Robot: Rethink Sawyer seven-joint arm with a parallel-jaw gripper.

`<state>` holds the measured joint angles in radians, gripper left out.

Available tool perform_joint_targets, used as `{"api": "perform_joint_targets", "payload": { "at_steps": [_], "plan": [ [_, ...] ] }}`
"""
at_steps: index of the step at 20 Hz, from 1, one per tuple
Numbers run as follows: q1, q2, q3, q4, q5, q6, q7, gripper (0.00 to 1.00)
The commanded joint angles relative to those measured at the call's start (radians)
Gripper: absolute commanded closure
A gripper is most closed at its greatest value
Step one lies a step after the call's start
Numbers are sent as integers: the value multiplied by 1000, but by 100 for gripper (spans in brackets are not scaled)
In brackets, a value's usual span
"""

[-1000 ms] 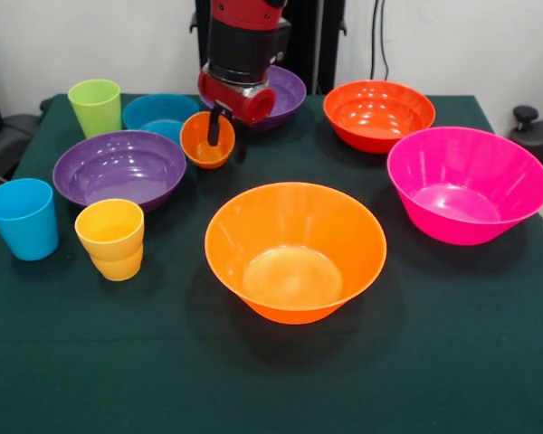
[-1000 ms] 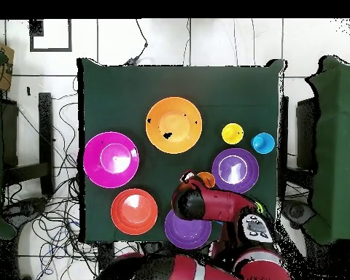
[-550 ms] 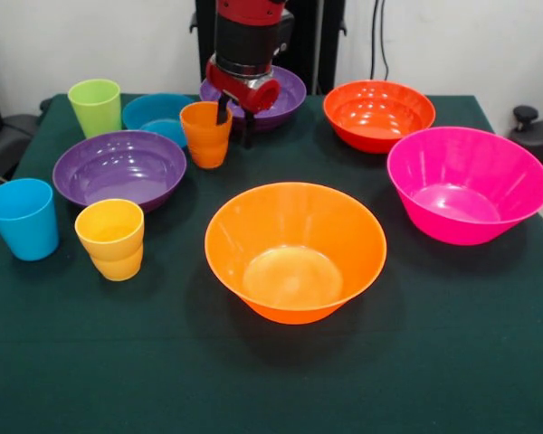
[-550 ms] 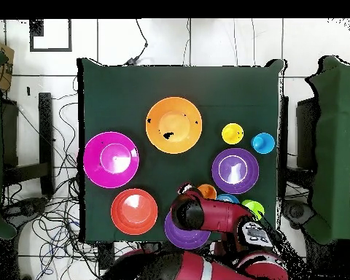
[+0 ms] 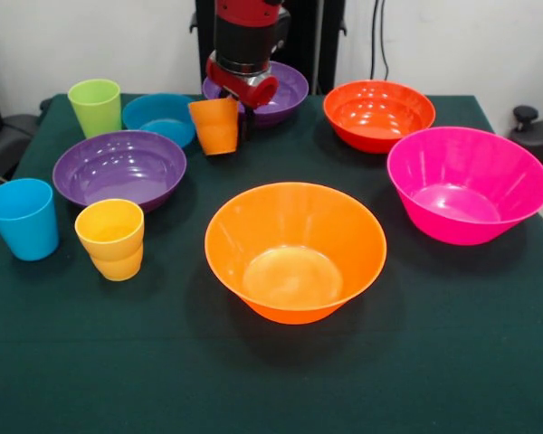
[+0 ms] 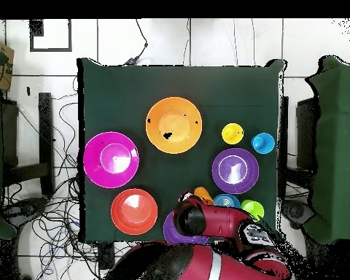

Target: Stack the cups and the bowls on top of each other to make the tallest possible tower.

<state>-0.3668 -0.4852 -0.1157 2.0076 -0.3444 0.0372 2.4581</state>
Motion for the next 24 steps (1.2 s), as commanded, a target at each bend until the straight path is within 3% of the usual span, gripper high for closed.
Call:
{"api": "perform_joint_targets", "payload": {
  "at_steps": [1,10,18,24],
  "plan": [
    [0,50,57,-23,-55,-3,4,0],
    [33,49,47,-30,-42,-23,35,0],
    [25,-79,98,15,-4,52,39,0],
    [46,-103,105,2,28,72,58,0]
  ]
}}
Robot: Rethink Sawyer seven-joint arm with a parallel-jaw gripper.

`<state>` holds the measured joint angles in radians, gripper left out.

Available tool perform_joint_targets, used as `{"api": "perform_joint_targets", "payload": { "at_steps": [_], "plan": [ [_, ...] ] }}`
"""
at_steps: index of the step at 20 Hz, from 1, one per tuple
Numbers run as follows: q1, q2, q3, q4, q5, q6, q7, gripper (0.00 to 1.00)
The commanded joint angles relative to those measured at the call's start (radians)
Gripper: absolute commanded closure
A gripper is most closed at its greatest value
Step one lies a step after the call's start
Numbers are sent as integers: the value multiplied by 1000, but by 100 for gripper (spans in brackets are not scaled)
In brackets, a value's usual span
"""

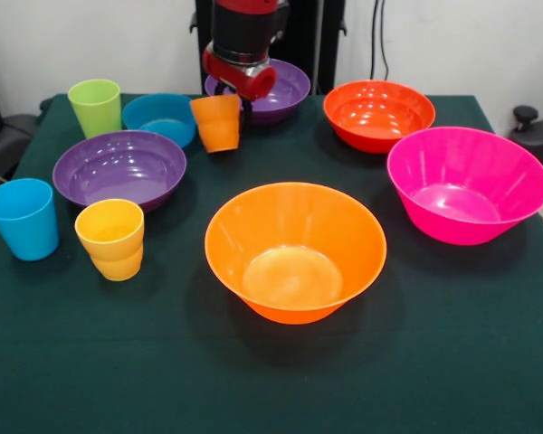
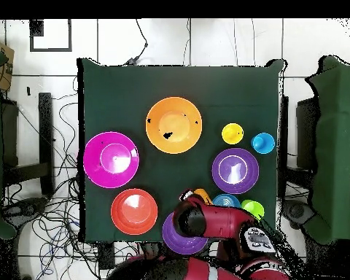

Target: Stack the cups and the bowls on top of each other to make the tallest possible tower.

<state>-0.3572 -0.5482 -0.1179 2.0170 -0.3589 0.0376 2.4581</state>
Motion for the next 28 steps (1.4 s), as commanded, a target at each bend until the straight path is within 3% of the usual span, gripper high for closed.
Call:
{"api": "perform_joint_targets", "payload": {
  "at_steps": [1,16,28],
  "plan": [
    [40,-46,109,-8,47,76,61,0],
    [61,-39,121,-30,96,48,82,0],
    [61,7,100,-34,79,-3,77,0]
  ]
}}
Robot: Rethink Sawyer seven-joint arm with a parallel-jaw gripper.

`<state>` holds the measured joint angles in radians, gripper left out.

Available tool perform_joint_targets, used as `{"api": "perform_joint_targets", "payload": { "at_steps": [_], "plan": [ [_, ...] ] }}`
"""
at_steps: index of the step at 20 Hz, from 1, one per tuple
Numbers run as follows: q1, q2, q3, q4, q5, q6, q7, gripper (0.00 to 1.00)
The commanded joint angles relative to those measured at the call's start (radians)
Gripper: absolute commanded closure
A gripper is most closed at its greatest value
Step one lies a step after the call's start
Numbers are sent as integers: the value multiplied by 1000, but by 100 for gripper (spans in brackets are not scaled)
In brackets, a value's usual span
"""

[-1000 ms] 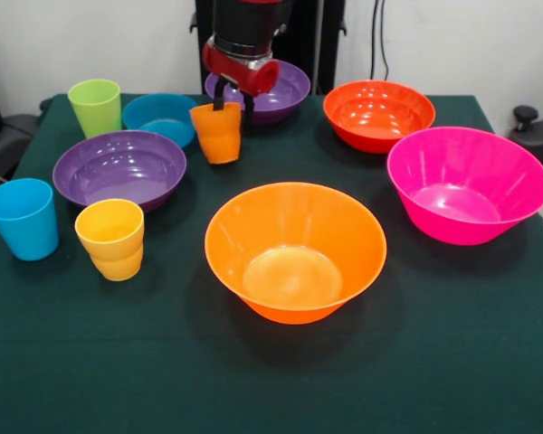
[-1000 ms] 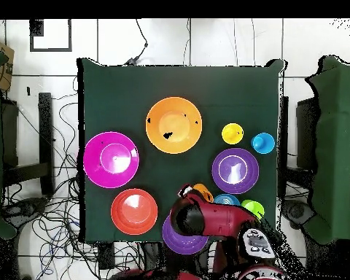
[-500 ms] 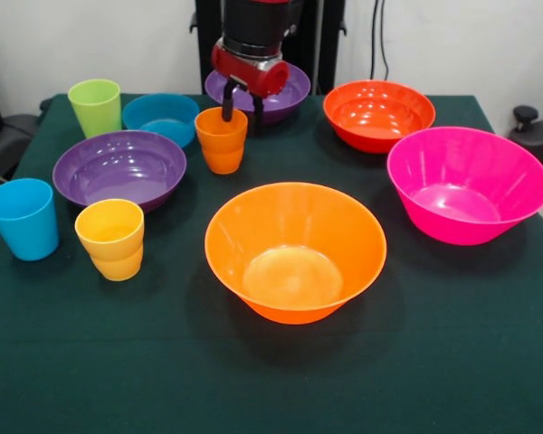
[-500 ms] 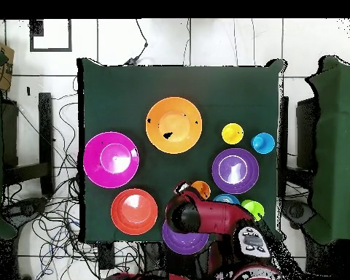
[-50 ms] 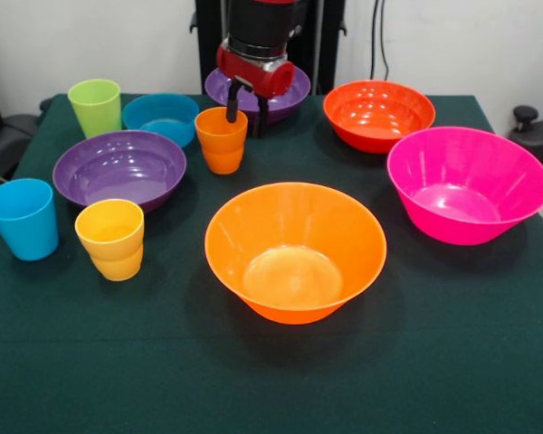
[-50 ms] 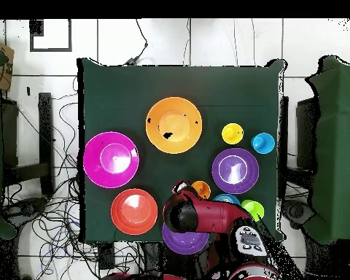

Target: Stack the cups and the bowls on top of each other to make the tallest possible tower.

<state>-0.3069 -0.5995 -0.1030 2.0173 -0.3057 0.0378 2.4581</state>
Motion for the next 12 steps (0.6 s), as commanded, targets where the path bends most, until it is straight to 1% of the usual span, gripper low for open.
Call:
{"api": "perform_joint_targets", "payload": {
  "at_steps": [1,6,9,12],
  "plan": [
    [9,58,84,-31,24,-7,77,0],
    [8,59,75,-20,16,-24,80,0],
    [6,85,68,-38,16,-34,79,0],
    [10,94,64,-50,19,-36,81,0]
  ]
}}
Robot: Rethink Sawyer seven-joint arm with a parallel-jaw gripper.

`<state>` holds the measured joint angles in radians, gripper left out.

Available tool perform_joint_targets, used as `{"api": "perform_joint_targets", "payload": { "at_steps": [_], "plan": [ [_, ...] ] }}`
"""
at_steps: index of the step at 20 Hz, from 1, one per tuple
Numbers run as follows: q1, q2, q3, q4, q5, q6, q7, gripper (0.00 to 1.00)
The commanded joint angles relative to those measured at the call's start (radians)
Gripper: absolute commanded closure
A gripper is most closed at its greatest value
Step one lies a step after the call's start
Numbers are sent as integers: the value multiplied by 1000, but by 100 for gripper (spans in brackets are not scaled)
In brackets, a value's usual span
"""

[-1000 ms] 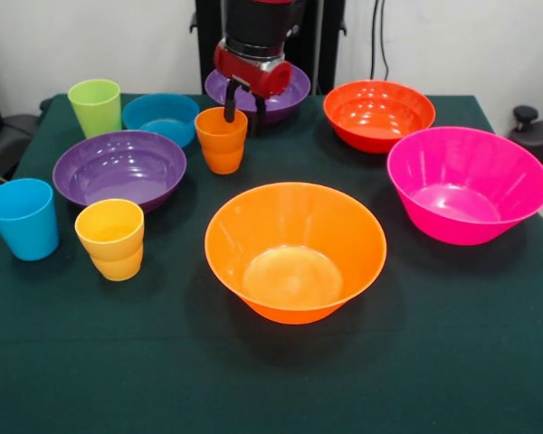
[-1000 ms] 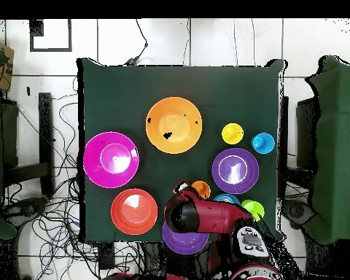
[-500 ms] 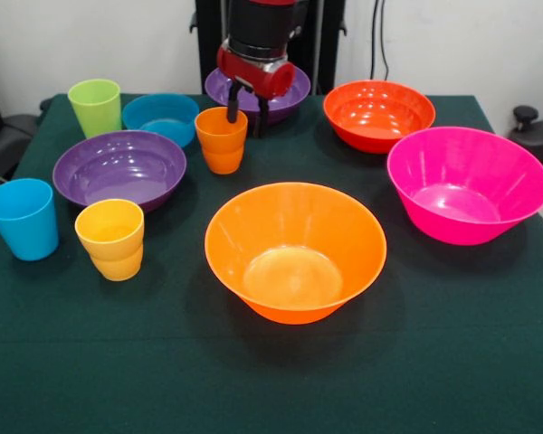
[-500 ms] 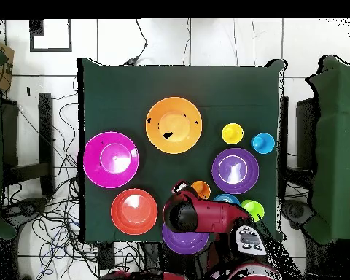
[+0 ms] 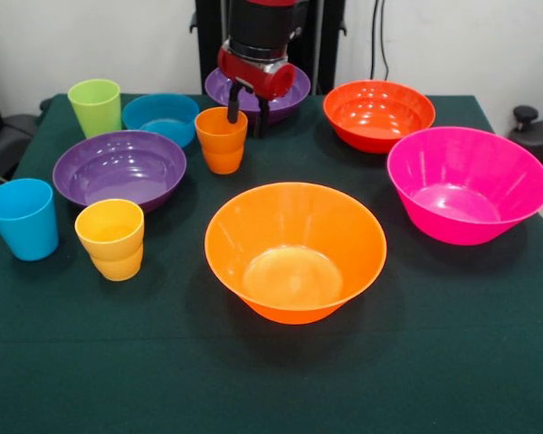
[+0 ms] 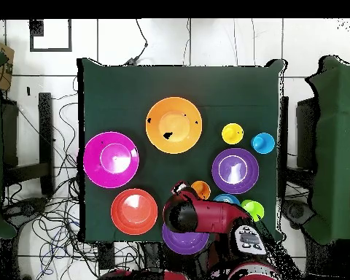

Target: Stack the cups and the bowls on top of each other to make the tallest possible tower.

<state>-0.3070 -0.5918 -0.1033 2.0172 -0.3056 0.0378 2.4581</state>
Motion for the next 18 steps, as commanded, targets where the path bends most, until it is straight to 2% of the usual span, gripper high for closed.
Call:
{"api": "perform_joint_targets", "payload": {
  "at_steps": [1,5,11,18],
  "plan": [
    [19,84,65,-61,28,-22,81,0],
    [28,72,63,-69,35,-7,80,0],
    [45,116,49,-91,36,-45,91,0],
    [51,103,48,-86,32,-32,84,0]
  ]
}}
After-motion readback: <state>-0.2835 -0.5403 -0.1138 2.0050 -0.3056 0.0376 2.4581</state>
